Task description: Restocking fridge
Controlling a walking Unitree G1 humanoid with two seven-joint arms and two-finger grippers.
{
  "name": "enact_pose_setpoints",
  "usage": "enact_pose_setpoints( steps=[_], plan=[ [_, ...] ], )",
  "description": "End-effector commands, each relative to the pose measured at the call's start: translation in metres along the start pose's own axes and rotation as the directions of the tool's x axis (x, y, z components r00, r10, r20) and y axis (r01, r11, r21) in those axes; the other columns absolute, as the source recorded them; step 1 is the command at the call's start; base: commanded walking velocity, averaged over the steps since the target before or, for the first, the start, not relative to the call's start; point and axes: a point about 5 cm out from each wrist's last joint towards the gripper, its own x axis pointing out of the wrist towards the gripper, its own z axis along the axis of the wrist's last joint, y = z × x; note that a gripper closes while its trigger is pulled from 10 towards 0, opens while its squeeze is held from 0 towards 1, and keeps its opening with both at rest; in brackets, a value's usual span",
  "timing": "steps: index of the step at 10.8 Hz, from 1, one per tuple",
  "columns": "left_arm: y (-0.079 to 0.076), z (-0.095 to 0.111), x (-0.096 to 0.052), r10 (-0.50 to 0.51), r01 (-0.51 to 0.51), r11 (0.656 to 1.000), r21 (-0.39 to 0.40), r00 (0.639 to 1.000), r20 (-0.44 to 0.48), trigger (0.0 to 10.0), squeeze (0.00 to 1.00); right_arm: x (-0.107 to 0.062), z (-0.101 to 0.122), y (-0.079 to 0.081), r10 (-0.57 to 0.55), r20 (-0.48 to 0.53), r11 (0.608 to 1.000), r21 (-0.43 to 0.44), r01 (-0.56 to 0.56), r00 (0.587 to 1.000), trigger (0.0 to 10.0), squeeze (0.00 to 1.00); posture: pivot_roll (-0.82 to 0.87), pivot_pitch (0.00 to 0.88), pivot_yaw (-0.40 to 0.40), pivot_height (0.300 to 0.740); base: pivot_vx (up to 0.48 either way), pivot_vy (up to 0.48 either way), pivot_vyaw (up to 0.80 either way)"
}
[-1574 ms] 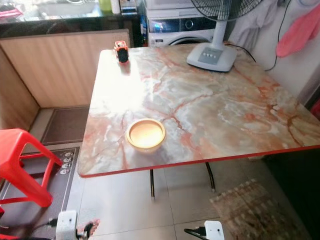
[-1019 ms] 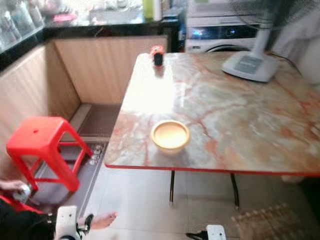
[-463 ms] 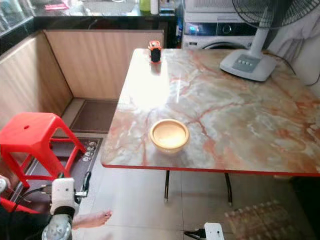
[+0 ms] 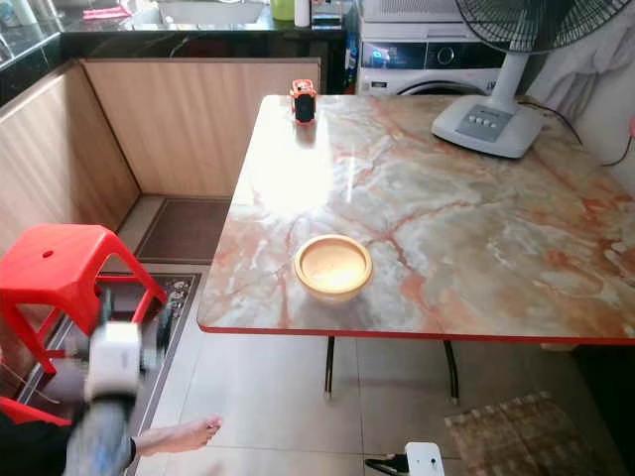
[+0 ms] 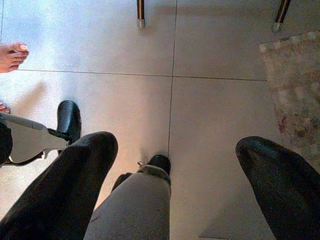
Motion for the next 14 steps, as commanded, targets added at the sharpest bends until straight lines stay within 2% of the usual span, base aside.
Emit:
enact_pose_setpoints(
  steps=[1, 2, 3, 5, 6, 8, 12, 14],
  plan=[
    [0.002, 0.014, 0.011, -0.006, 0.005, 1.0, 0.015, 0.999, 0.049, 10.0, 0.0, 0.0, 0.001, 0.0, -0.003, 0.006, 1.0, -0.01, 0.003, 1.0, 10.0, 0.0, 0.01, 0.028, 0.023, 0.74, 0.0, 0.0, 0.0],
    [-0.005, 0.032, 0.024, -0.027, 0.029, 0.999, -0.024, 0.994, 0.101, 10.0, 0.0, 0.0, 0.001, 0.0, -0.007, 0.005, 1.0, -0.016, 0.007, 1.0, 10.0, 0.0, 0.01, 0.03, 0.019, 0.74, 0.0, 0.0, 0.0],
    [-0.015, 0.043, 0.037, -0.059, 0.072, 0.991, -0.115, 0.992, 0.113, 10.0, 0.0, 0.0, 0.001, 0.0, -0.006, 0.005, 1.0, -0.014, 0.006, 1.0, 10.0, 0.0, 0.01, 0.029, 0.017, 0.74, 0.0, 0.0, 0.0],
    [-0.034, 0.067, 0.052, -0.124, 0.157, 0.962, -0.225, 0.98, 0.153, 10.0, 0.0, 0.0, 0.0, 0.0, -0.008, 0.002, 1.0, -0.013, 0.008, 1.0, 10.0, 0.0, 0.01, 0.027, 0.015, 0.74, 0.0, 0.0, 0.0],
    [-0.042, 0.073, 0.052, -0.172, 0.208, 0.949, -0.238, 0.972, 0.163, 10.0, 0.0, 0.0, 0.001, 0.0, -0.009, 0.004, 1.0, -0.013, 0.01, 1.0, 10.0, 0.0, 0.0, 0.027, 0.018, 0.74, 0.0, 0.0, 0.0],
    [-0.035, 0.069, 0.049, -0.144, 0.171, 0.949, -0.266, 0.983, 0.118, 10.0, 0.0, 0.0, 0.001, 0.001, -0.01, 0.006, 1.0, -0.008, 0.01, 1.0, 10.0, 0.0, 0.0, 0.025, 0.02, 0.74, 0.0, 0.0, 0.0],
    [-0.03, 0.069, 0.048, -0.156, 0.176, 0.956, -0.236, 0.983, 0.101, 10.0, 0.0, 0.0, -0.001, 0.001, -0.01, 0.003, 1.0, -0.01, 0.01, 1.0, 10.0, 0.0, 0.0, 0.003, 0.023, 0.74, 0.0, 0.0, 0.0],
    [-0.03, 0.069, 0.048, -0.161, 0.181, 0.956, -0.231, 0.982, 0.101, 10.0, 0.0, 0.0, -0.001, 0.001, -0.011, 0.006, 1.0, 0.0, 0.011, 1.0, 10.0, 0.0, 0.0, 0.004, 0.022, 0.74, 0.0, -0.294, 0.0]
  ],
)
